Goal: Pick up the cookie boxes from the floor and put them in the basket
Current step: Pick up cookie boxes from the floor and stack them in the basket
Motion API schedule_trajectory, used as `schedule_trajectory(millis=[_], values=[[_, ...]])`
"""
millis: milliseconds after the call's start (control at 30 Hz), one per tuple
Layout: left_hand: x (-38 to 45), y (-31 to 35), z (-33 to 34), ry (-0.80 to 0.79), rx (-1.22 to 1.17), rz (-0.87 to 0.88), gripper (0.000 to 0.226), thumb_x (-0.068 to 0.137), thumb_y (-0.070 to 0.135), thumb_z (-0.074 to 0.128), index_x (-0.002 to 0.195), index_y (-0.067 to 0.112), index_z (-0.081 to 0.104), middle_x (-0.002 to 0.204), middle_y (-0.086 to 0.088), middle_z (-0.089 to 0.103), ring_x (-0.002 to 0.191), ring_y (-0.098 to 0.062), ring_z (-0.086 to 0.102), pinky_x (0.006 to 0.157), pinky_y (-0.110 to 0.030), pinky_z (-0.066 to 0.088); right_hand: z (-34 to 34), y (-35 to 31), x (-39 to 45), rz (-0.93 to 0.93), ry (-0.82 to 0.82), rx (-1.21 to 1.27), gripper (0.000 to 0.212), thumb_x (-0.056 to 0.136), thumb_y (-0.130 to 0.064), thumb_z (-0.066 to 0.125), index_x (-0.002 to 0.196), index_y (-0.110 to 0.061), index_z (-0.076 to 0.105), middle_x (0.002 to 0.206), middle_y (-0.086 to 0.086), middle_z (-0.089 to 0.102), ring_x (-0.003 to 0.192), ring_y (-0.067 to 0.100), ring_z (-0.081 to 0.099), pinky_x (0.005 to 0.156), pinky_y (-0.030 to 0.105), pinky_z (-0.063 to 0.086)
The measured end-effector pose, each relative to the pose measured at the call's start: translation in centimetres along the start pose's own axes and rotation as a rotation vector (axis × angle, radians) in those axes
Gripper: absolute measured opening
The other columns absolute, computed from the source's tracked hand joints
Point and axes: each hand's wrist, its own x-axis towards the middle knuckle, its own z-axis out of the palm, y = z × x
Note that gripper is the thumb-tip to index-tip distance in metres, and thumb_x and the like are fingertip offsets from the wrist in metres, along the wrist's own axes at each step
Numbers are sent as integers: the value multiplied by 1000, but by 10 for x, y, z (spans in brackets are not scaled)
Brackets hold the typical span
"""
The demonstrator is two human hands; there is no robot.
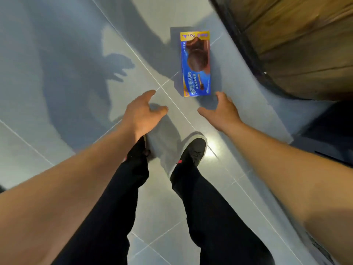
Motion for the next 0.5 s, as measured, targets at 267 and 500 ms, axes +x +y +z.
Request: schedule_trajectory(millis=[267, 500], values=[[167, -21, 104, -55, -152, 58, 76, 75, 51, 66, 142, 22, 44, 142, 1, 50, 125, -13, 51, 108, -34, 39, 70, 38, 171, 91, 188, 293, 59, 86, -47, 62, 137, -20, 48, 137, 1, 53, 123, 18, 53, 101, 31, 43], [199, -5, 137, -64, -469, 177, 26, 83, 18, 62, 104, 29, 53, 97, 11, 66, 81, 6, 64, 76, -17, 51, 98, 41, 182, 36, 206, 395, 27, 95, -38, 55, 100, -16, 70, 90, -8, 68, 79, 10, 59, 55, 8, 40]])
